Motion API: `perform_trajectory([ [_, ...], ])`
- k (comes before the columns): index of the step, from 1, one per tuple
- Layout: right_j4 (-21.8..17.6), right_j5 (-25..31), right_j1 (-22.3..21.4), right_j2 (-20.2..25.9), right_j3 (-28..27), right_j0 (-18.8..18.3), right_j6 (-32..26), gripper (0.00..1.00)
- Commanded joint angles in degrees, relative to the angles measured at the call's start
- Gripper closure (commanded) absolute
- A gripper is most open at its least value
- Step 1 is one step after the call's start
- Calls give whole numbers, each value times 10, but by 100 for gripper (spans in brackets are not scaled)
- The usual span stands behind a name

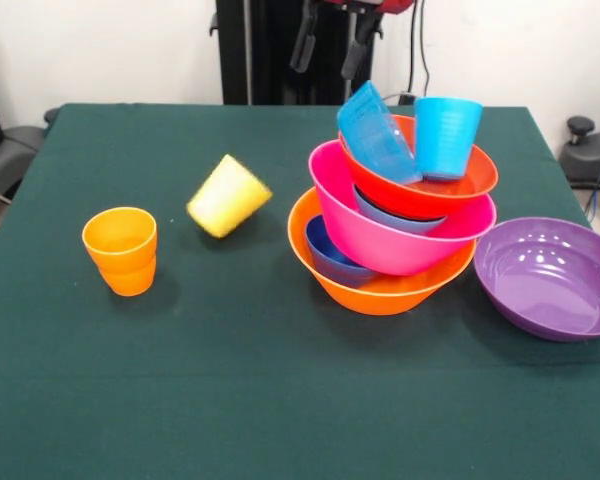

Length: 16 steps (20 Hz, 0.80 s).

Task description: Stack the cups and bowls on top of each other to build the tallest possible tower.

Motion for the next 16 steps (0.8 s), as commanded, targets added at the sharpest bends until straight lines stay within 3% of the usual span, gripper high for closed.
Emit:
perform_trajectory([
  [1,-5,29,1,22,27,-8,25,0],
  [11,-8,30,3,24,23,-10,25,0],
  [16,-12,33,8,38,18,-30,-13,0],
])
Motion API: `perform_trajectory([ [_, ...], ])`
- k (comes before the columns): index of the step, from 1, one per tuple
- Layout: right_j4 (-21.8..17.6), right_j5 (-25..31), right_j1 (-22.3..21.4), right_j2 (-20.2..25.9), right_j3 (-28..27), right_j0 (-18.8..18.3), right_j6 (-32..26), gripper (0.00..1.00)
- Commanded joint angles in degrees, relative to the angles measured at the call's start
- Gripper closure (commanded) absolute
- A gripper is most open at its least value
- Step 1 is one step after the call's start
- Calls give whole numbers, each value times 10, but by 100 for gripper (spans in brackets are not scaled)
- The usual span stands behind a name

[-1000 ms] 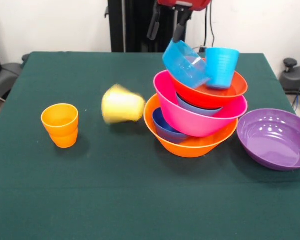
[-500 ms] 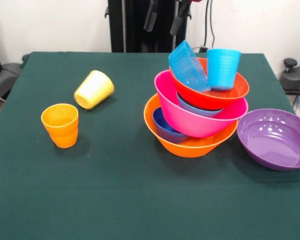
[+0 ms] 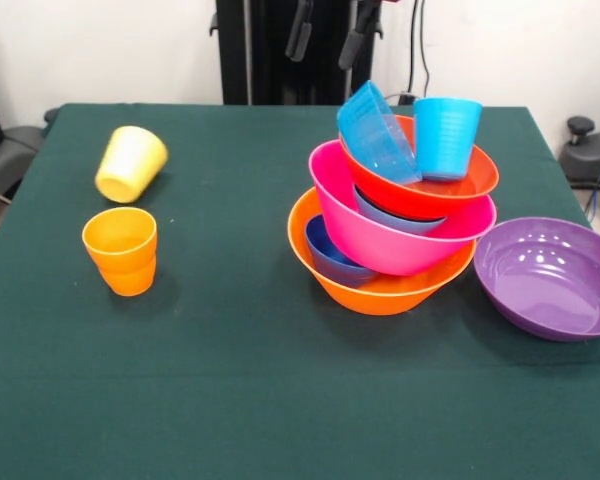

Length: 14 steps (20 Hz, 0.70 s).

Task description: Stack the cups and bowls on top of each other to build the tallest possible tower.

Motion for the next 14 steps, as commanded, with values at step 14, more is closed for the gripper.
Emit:
perform_trajectory([
  [14,-65,65,21,173,23,-221,-261,0],
])
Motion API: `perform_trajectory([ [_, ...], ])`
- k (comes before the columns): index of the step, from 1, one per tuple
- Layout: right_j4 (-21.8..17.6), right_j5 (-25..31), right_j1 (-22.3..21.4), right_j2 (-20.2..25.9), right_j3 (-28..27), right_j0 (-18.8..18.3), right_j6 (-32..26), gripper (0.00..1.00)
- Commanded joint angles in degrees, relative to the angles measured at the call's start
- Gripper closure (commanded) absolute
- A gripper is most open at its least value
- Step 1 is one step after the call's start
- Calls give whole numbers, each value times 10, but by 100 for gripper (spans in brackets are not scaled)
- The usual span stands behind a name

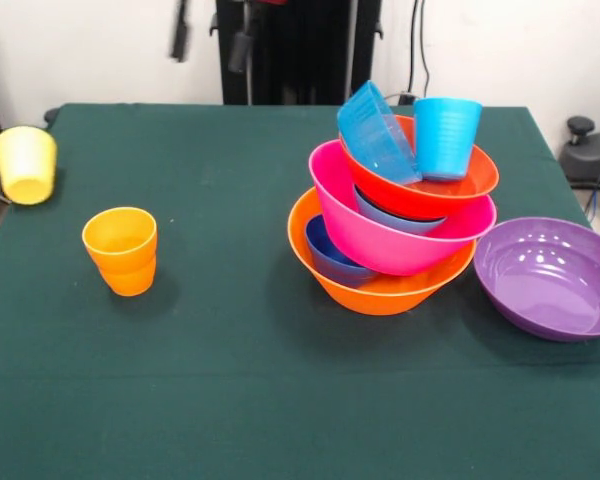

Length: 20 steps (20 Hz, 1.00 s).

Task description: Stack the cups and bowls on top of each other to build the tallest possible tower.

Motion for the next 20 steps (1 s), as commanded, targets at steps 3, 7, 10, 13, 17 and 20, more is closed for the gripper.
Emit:
perform_trajectory([
  [3,-75,69,32,135,14,-81,-265,0],
  [7,-84,40,51,207,5,-116,-310,0],
  [10,-78,31,63,274,5,-148,-354,0],
  [13,-76,23,87,369,11,-195,-447,0],
  [17,-81,48,78,401,18,-198,-458,0],
  [20,-82,39,72,415,20,-201,-447,0],
])
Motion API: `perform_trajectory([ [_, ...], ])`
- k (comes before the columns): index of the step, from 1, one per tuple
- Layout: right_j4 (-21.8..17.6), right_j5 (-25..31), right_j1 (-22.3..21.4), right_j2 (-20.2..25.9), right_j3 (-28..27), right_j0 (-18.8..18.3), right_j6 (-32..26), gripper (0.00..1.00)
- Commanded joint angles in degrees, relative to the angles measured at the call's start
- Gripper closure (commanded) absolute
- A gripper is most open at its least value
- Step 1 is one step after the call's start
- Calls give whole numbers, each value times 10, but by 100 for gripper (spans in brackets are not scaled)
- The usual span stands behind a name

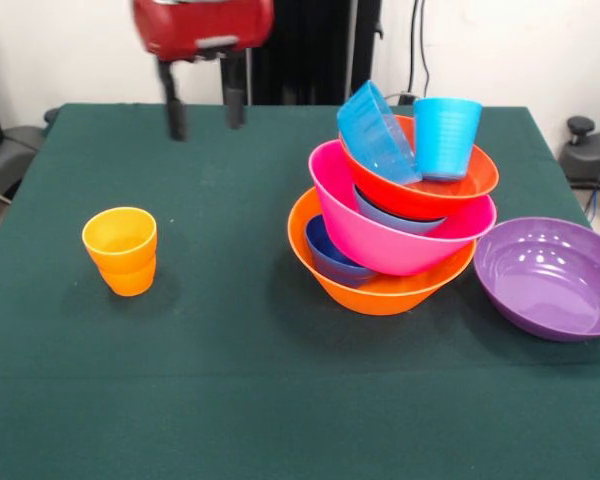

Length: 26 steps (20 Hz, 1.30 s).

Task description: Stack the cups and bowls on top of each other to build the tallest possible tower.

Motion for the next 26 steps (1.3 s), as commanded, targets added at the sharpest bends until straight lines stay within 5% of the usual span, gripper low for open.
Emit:
perform_trajectory([
  [1,-41,38,27,131,18,0,-209,0],
  [8,-42,116,84,162,-49,-37,-300,0],
  [12,-13,200,120,146,-125,-36,-279,0],
  [15,-22,244,149,162,-164,-37,-327,0],
  [26,-72,337,173,167,-244,-40,-371,0],
])
